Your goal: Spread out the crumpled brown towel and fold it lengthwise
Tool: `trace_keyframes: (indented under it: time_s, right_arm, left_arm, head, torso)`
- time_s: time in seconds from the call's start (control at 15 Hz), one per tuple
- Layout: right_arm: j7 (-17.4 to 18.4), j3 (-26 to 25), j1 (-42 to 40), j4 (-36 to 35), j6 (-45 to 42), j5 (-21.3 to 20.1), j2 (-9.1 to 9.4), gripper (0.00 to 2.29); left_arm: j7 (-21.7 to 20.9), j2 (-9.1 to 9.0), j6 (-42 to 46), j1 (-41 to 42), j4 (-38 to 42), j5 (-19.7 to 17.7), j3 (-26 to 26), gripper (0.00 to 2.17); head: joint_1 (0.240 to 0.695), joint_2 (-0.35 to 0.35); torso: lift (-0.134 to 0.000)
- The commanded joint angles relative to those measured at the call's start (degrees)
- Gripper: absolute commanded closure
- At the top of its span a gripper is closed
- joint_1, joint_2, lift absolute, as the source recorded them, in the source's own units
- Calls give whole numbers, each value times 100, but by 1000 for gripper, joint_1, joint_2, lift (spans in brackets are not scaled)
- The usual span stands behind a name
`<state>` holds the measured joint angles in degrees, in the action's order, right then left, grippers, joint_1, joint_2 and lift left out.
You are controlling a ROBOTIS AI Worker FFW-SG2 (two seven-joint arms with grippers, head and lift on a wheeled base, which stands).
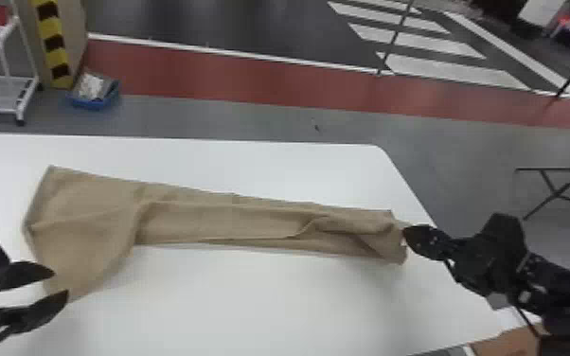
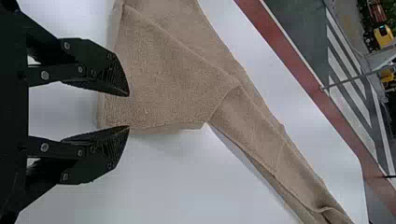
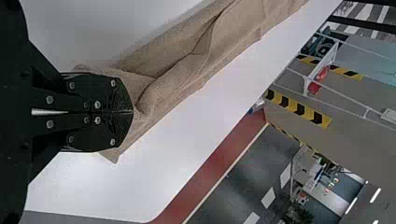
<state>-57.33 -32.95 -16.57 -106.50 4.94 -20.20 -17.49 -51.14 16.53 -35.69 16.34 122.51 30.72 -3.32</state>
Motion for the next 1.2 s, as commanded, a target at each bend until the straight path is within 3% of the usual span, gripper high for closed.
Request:
trace_keyframes:
  time_s: [0.0, 0.47, 0.6, 1.13]
  right_arm:
    - [-15, -19, -57, -20, -23, -1, 9, 2074]
    - [-15, -45, -188, -143, -76, -1, 27, 2074]
    - [-15, -54, -206, -170, -76, -1, 53, 2074]
    - [-15, -115, -329, -293, -76, -36, 88, 2074]
  left_arm:
    - [-19, 34, -14, 133, 159, -5, 69, 208]
    - [-19, -1, 39, 142, 18, 4, -81, 353]
    - [-2, -45, 39, 45, -8, 4, -151, 539]
    - [-248, -36, -330, -368, -386, 250, -459, 542]
  head:
    - [695, -316]
    - [695, -326]
    - [695, -329]
    - [695, -349]
  torso:
    - [-124]
    - [-124]
    - [-124]
    - [-124]
